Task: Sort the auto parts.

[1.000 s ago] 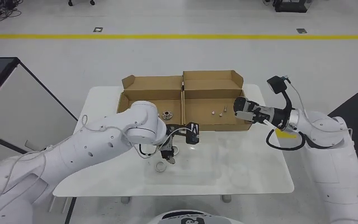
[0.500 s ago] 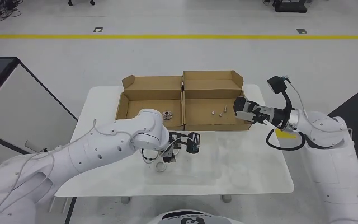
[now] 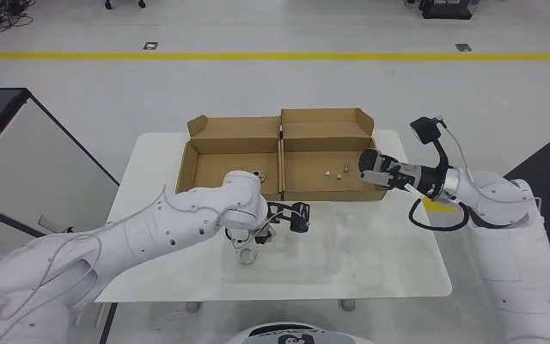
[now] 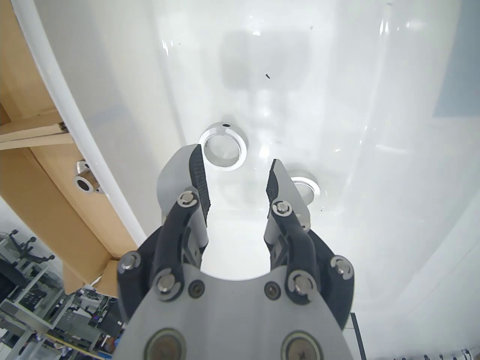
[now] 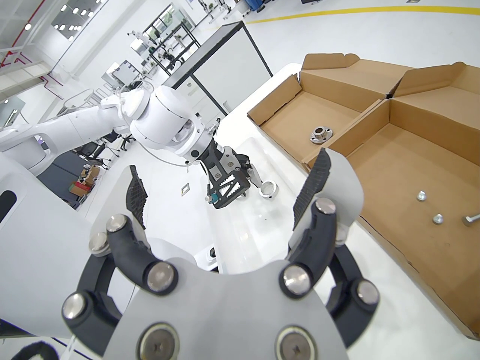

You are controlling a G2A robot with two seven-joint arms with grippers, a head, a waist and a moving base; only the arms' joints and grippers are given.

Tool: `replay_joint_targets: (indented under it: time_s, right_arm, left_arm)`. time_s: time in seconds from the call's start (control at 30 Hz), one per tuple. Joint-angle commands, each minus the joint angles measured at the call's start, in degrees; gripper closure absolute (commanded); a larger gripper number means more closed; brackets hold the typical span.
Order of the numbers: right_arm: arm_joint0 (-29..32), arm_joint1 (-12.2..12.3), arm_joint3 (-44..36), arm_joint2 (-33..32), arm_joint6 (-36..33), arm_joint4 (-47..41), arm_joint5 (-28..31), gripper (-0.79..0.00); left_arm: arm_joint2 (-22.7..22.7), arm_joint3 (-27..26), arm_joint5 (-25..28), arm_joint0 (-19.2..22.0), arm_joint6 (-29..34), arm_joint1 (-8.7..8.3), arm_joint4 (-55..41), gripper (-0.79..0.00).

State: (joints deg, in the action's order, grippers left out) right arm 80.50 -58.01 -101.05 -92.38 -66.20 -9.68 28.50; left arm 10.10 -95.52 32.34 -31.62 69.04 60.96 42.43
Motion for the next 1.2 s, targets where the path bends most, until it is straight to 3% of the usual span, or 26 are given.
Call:
replay_joint_targets:
  time_s: [0.0,0.43,0.8,1.17]
  right_arm:
    - [0.00,0.00,0.00,0.00,0.00,0.00,0.00,-0.785]
    - [0.00,0.00,0.00,0.00,0.00,0.00,0.00,-0.785]
    - [0.00,0.00,0.00,0.00,0.00,0.00,0.00,-0.785]
    - [0.00,0.00,0.00,0.00,0.00,0.00,0.00,-0.785]
  left_arm:
    - [-0.30,1.13,0.05,-0.10,-0.24,0.74,0.98,-0.369]
    - [-0.36,5.63,0.73,-1.48,1.12,4.30,5.19,-0.326]
    - [-0.36,7.72,0.15,-2.42,2.76,6.24,9.81,-0.256]
    - [-0.36,9.36,0.48,-3.35,2.43,7.34,11.42,-0.246]
